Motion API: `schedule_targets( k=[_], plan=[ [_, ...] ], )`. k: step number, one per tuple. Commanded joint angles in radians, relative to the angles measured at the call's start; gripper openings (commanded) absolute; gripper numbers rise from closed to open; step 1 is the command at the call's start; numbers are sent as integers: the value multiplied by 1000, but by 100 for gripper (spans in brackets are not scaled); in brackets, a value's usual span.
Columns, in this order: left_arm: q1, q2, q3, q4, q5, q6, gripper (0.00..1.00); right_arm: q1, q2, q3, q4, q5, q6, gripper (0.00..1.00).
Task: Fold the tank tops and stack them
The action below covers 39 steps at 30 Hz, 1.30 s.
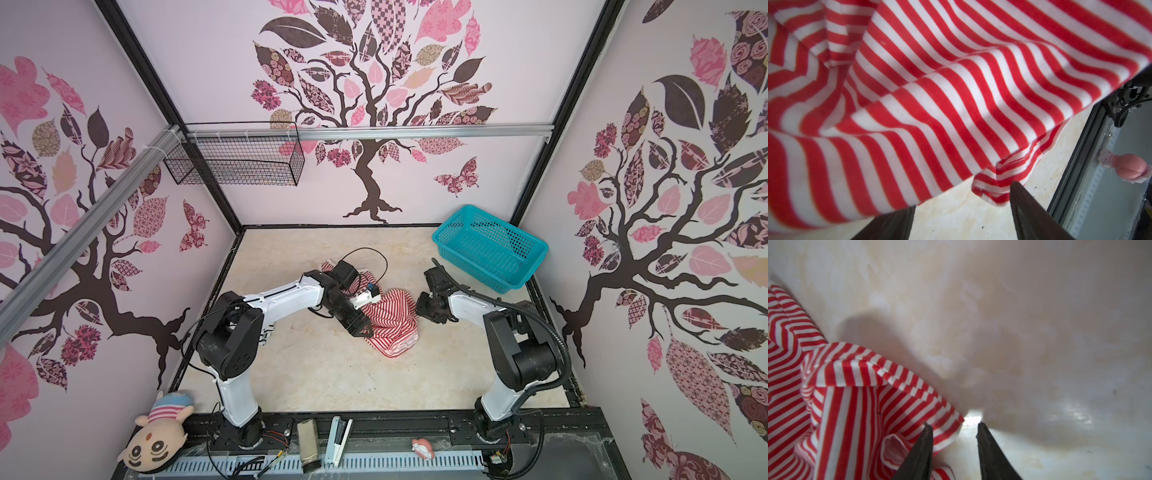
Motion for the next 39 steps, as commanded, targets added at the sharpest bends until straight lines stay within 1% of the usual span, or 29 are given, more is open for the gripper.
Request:
schedule_targets(
  k=[1,4,6,11,12,15,18,22,30,31,33,34,36,37,39],
  plan=[
    [-3,-21,-1,23,43,-7,75,-1,46,44,17,-22,-21,38],
    [-2,-43,-22,27,43,-8,75,-2,74,52,14,-22,-26,37],
    [-2,-51,-28,20,43,-3,75,-1,81,49,9,-21,-30,32],
    [-2,-75,-39,11,43,-1,75,-2,64,24,-1,-4,-45,26],
    [-3,-77,-39,12,45,-2,75,-2,62,21,0,-6,-48,22],
    [-3,-66,-28,11,48,-9,75,-1,49,20,-11,-26,-54,0],
    [-4,-40,-9,2,56,-13,75,1,-18,9,-30,-23,-54,0],
    [-11,14,18,-18,48,-11,72,1,-120,-4,-67,1,-52,0],
    [-23,90,61,-32,117,-31,66,1,-199,-20,-101,-9,-41,0],
    [-22,90,61,-28,121,-35,63,0,-205,-21,-103,-12,-41,0],
    [-23,86,64,-33,134,-31,51,1,-218,-20,-109,-13,-41,0],
    [-23,82,67,-40,140,-26,43,0,-225,-21,-113,-13,-40,0],
    [-24,69,73,-71,164,-3,19,0,-241,-16,-121,-10,-41,0],
    [-24,63,75,-86,172,5,11,1,-248,-12,-127,-9,-41,0],
    [-23,42,72,-111,186,23,1,1,-262,1,-139,-6,-41,0]
  ],
)
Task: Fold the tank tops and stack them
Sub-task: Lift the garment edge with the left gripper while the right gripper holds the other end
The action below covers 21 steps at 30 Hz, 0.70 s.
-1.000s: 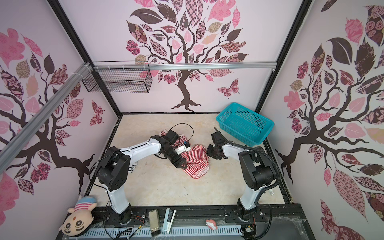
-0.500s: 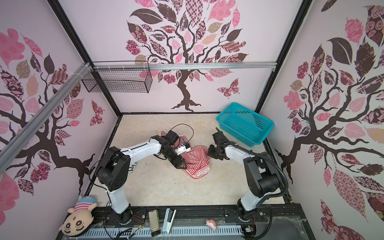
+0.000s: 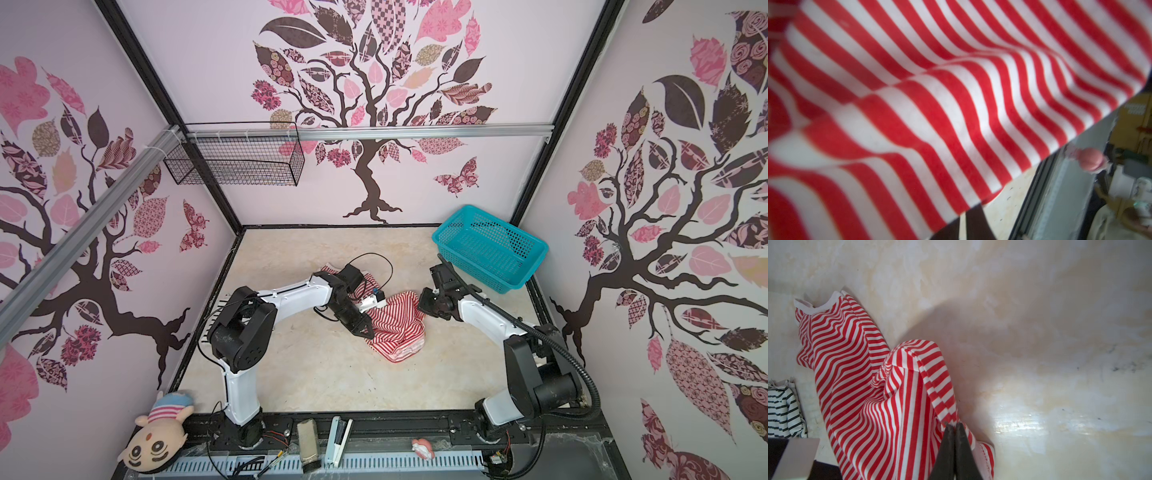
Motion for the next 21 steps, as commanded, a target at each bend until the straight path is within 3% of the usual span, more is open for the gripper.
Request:
schedule_targets(
  k=[1,3,4,6,7,13,21],
  plan=[
    [-4,-52,20,-56,48,36,0,1,-58,30,-50,11,-2,0],
    [-4,-79,4,-46,30,34,0,1,-66,45,-60,14,-3,0],
    [-5,-87,-5,-36,19,29,5,1,-67,52,-63,14,-3,0],
    [-4,-87,-14,-28,14,28,28,1,-64,58,-65,14,-4,0],
    [-5,-80,-11,-31,16,27,32,1,-61,59,-65,14,-3,0],
    [-5,-13,13,-41,38,31,43,1,-66,43,-58,8,3,0],
    [-7,29,23,-35,44,30,44,1,-74,32,-57,7,8,0]
  ],
)
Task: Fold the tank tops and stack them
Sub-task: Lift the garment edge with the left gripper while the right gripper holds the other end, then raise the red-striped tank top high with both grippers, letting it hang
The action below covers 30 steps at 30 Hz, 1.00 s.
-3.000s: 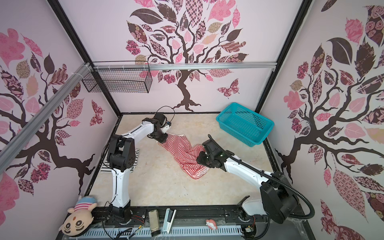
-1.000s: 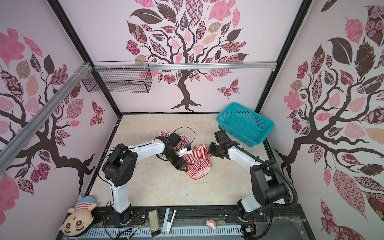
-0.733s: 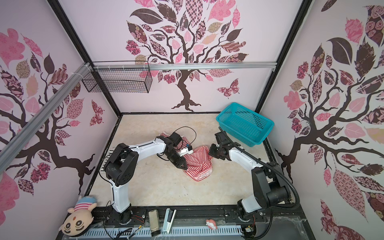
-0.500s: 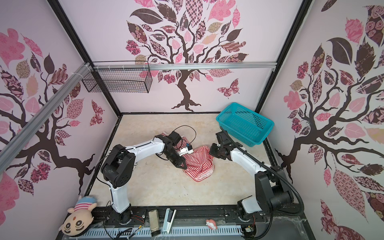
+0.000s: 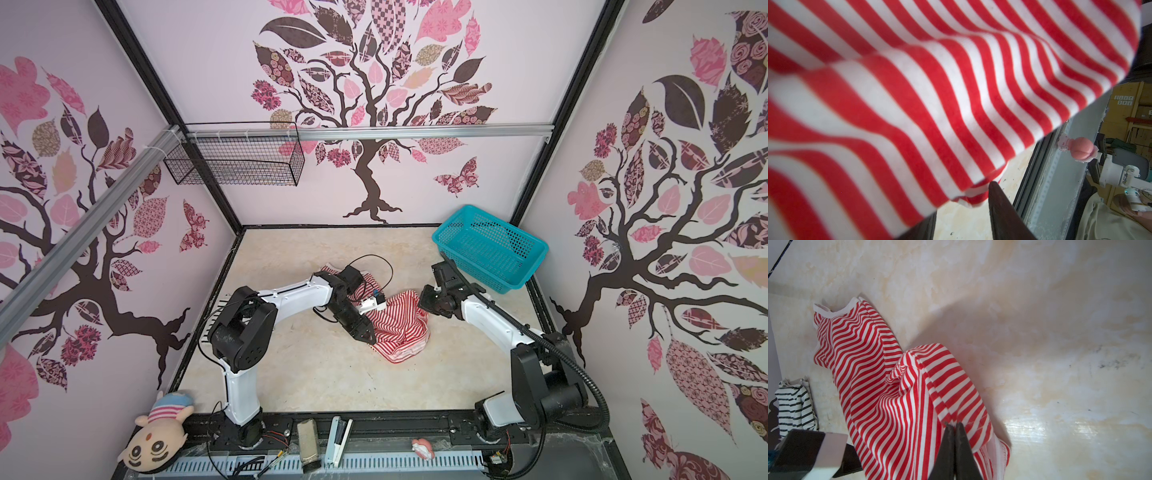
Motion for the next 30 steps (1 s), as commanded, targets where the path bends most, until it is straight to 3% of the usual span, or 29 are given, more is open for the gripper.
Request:
schedule_targets(
  k=[1,11,12,15,16,21,25,30],
  plan=[
    [-7,21,27,-1,27,8,44,1,-32,9,-18,6,4,0],
    [-16,61,50,-16,89,6,40,1,-31,3,-13,7,6,0],
    [-17,62,53,-20,92,6,36,1,-32,2,-13,7,5,0],
    [-17,46,67,-47,96,23,5,1,-36,4,-16,6,4,0],
    [-16,28,69,-63,90,33,0,1,-41,7,-19,2,0,0],
    [44,-141,74,-154,33,73,0,1,-87,84,-71,-16,-26,0],
    [188,-310,137,-238,50,64,0,1,-142,202,-151,-12,-41,0],
    [285,-492,199,-276,-72,59,0,0,-188,319,-228,-25,-47,0]
  ],
)
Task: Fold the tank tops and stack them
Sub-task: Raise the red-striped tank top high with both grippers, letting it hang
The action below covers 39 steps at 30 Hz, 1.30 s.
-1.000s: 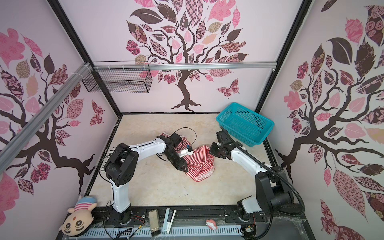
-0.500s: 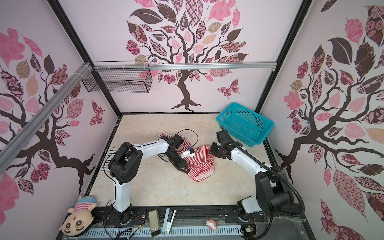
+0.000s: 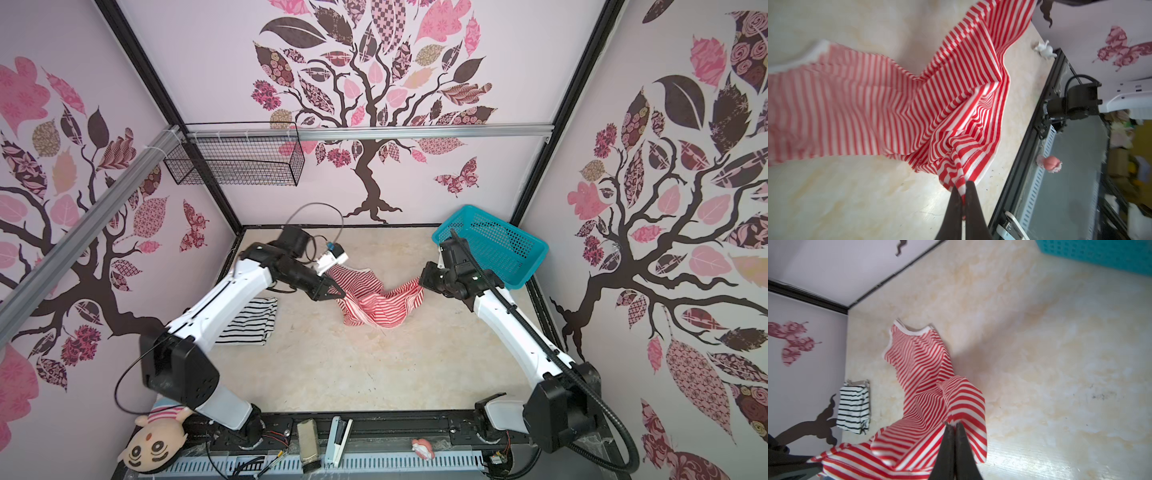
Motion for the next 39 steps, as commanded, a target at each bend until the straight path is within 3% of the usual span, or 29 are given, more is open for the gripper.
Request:
schedule_targets(
  k=[1,8,11,14,22,27,33,39],
  plan=[
    [31,-100,47,-75,-81,13,0,1,-60,80,-99,-18,-19,0],
    [219,-219,327,-164,-179,28,0,2,-154,295,-196,-107,-20,0],
    [231,-200,541,-292,-265,68,0,21,-180,455,-285,-118,-30,0],
    [235,-228,642,-332,-302,68,0,27,-210,575,-343,-124,-36,0],
    [235,-359,732,-245,-317,-22,0,27,-214,781,-423,-228,-41,0],
    [235,-367,724,-183,-329,-64,0,26,-167,832,-450,-209,-52,0],
    [235,-272,577,-38,-352,-46,0,25,-51,724,-353,-233,-75,0],
    [239,10,606,89,-385,-47,0,-15,176,734,-202,-317,-75,0]
  ],
)
